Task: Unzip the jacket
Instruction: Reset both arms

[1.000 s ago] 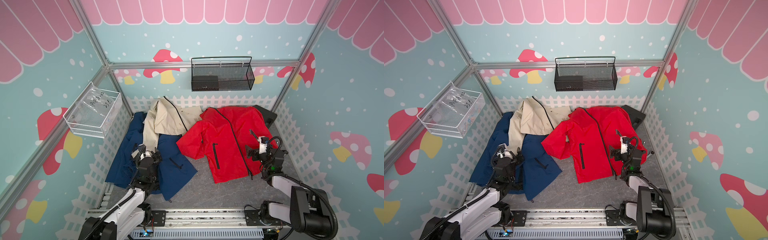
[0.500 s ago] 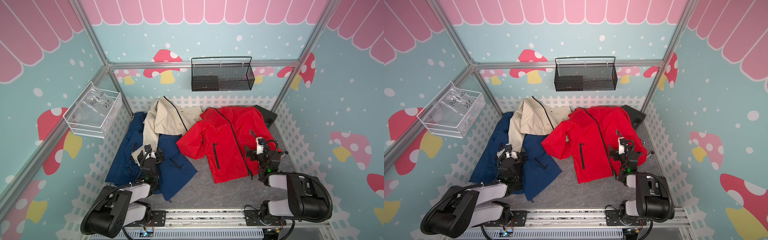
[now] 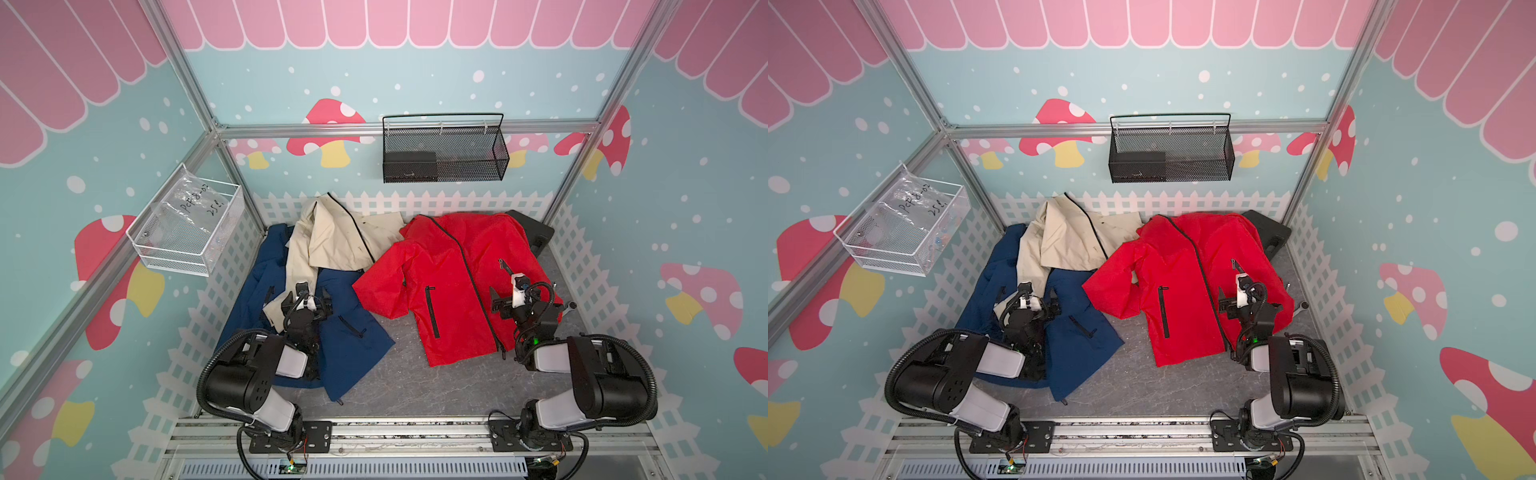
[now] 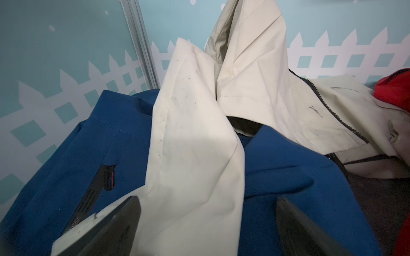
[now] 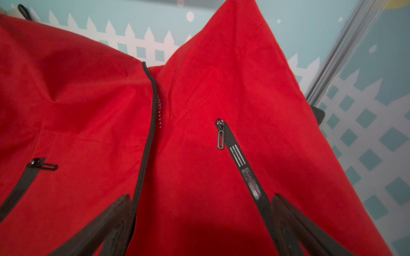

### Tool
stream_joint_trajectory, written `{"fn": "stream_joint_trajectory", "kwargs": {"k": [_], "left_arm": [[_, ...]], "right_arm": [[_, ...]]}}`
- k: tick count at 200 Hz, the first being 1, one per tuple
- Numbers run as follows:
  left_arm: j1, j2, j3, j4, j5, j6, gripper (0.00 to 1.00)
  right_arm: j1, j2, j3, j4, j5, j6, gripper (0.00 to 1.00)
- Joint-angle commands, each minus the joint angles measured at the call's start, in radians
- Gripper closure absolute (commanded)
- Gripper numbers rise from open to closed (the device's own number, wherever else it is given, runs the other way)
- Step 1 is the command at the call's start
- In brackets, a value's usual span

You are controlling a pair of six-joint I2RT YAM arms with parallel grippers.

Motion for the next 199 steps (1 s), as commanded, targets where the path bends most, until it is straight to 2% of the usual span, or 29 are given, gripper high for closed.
{"fn": "stream_joint_trajectory", "kwargs": {"k": [1, 19, 26, 38, 67, 93, 148, 199], "left_arm": [[0.014, 0.008, 0.040, -0.001, 0.025, 0.007, 0.01], [0.045, -0.019, 0.120, -0.210, 0.004, -0.052, 0.01], [0.072, -0.015, 0.146, -0.256, 0.027, -0.073, 0.01], [0.104, -0.027, 0.164, -0.315, 0.079, -0.107, 0.01], [0.102, -0.027, 0.152, -0.289, 0.077, -0.101, 0.00], [0.058, -0.016, 0.114, -0.194, 0.075, -0.039, 0.00], [0.082, -0.025, 0.146, -0.276, 0.123, -0.059, 0.00], [0.082, -0.024, 0.146, -0.273, 0.124, -0.058, 0.01]], "right_arm": [[0.012, 0.016, -0.029, 0.084, 0.005, -0.026, 0.00], [0.014, 0.029, -0.033, 0.113, 0.007, -0.020, 0.00], [0.014, 0.018, -0.025, 0.073, 0.014, -0.024, 0.00], [0.014, 0.033, -0.031, 0.116, 0.016, -0.015, 0.00], [0.014, 0.024, -0.032, 0.103, 0.023, -0.016, 0.00], [0.014, 0.026, -0.034, 0.108, 0.024, -0.016, 0.00], [0.014, 0.026, -0.034, 0.108, 0.024, -0.016, 0.00], [0.014, 0.026, -0.034, 0.108, 0.024, -0.016, 0.00]]}}
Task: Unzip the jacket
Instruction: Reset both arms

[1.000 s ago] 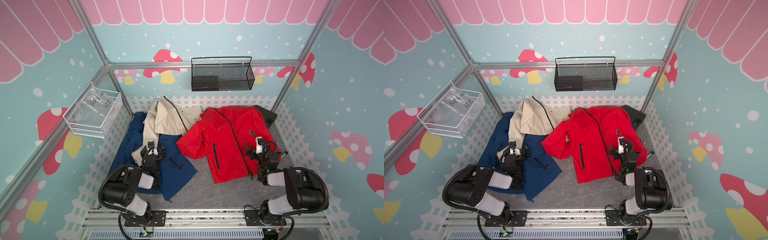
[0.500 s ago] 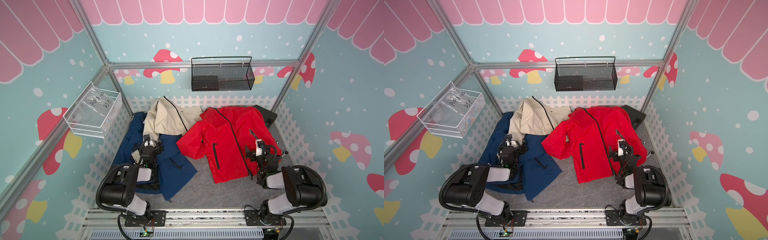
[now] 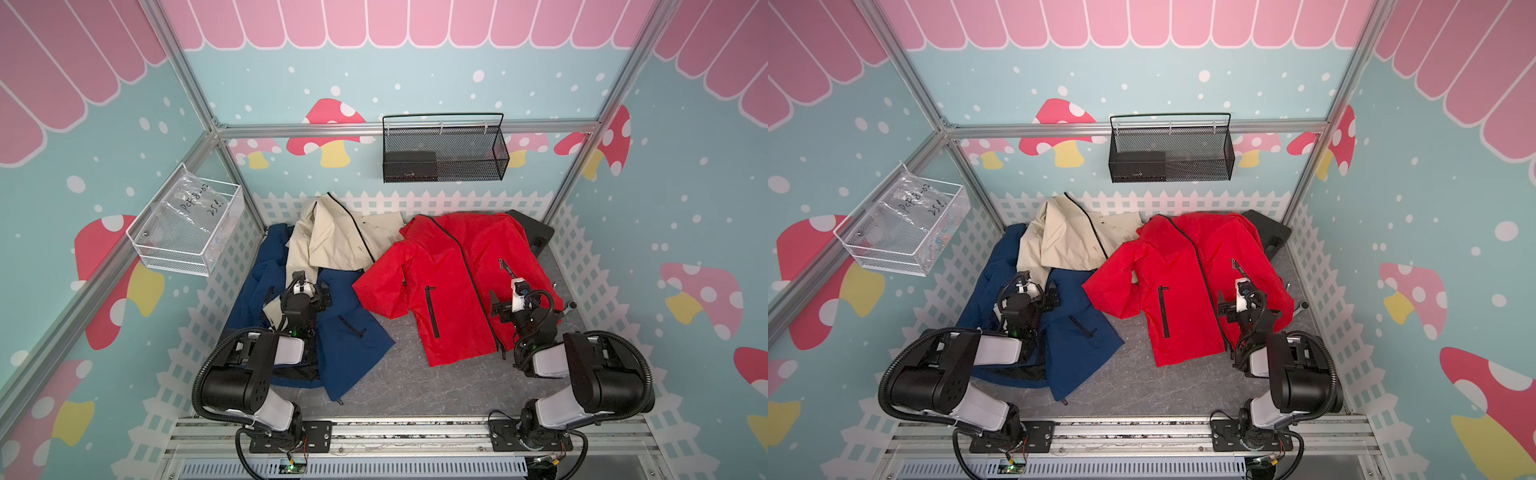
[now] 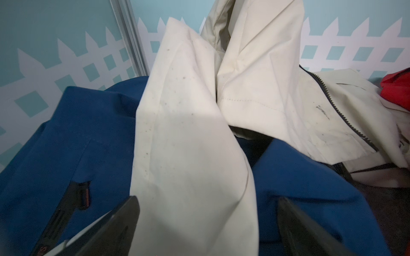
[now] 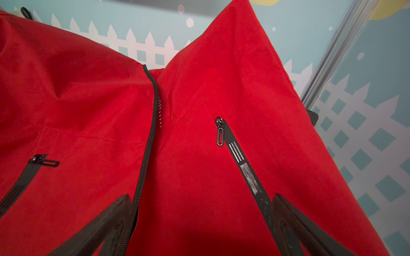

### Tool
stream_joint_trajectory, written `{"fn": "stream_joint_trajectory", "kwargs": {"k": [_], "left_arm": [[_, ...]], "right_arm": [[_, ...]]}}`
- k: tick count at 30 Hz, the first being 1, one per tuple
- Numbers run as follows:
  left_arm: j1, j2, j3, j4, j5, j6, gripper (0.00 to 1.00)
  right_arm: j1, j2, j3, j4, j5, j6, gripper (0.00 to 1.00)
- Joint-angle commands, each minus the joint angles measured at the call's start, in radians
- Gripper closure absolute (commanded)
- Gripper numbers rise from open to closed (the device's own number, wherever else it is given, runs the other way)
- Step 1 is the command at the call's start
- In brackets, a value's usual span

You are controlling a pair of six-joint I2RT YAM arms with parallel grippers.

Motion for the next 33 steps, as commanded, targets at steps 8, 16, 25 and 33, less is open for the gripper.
{"fn": "stream_joint_trajectory", "kwargs": {"k": [8, 16, 25, 33], "left_arm": [[0.005, -0.012, 0.013, -0.016, 0.018, 0.005, 0.00], [0.007, -0.012, 0.014, -0.019, 0.021, 0.004, 0.00], [0.010, -0.012, 0.016, -0.024, 0.026, 0.004, 0.00], [0.028, -0.012, 0.030, -0.054, 0.055, -0.010, 0.00]], "right_arm": [[0.004, 0.005, -0.005, 0.041, 0.006, -0.011, 0.00], [0.004, 0.004, -0.004, 0.039, 0.006, -0.011, 0.00], [0.004, 0.004, -0.005, 0.040, 0.006, -0.011, 0.00], [0.004, 0.004, -0.005, 0.040, 0.007, -0.010, 0.00]]}}
